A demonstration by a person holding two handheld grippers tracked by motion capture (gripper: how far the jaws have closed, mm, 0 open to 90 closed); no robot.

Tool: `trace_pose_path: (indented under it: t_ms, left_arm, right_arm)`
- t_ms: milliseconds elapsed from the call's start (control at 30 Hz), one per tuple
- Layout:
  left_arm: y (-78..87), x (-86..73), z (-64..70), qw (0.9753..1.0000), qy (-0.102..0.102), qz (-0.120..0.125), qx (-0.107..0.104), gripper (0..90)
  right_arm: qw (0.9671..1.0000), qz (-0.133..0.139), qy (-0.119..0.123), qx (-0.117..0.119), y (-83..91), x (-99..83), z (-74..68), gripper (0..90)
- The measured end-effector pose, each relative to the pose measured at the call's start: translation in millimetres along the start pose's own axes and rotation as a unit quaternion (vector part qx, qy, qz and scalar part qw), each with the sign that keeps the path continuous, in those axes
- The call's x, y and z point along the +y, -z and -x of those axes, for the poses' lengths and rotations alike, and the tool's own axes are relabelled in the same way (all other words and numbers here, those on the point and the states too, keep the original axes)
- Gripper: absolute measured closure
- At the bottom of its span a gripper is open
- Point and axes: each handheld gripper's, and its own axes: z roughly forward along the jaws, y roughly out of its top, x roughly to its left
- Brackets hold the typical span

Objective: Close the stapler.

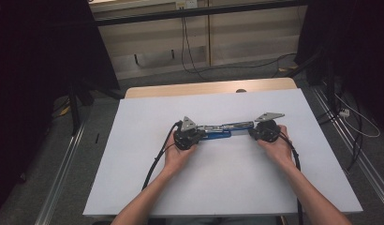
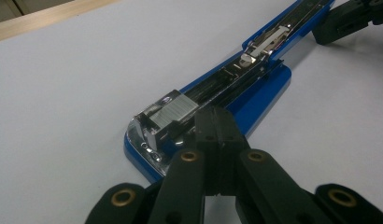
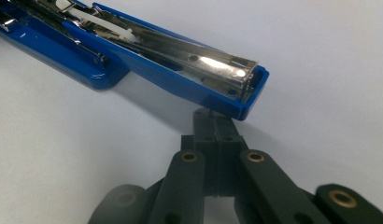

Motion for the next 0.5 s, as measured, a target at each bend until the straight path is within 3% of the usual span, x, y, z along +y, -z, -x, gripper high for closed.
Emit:
trace_pose_path:
  t_ms: [267, 500]
  left_arm:
    - [-0.2, -0.2, -1.3, 0.9999, 0.009, 0.001, -0.006, 90.0]
    - [-0.1, 0.0, -1.4, 1.0, 0.005, 0.0, -0.004, 90.0]
  right_arm:
    - [1.0, 0.003, -0.002, 0.002, -1.0, 0.3, -0.8, 90.0]
    - [1.0, 0.004, 0.004, 0.005, -3.0, 2.2, -6.3, 90.0]
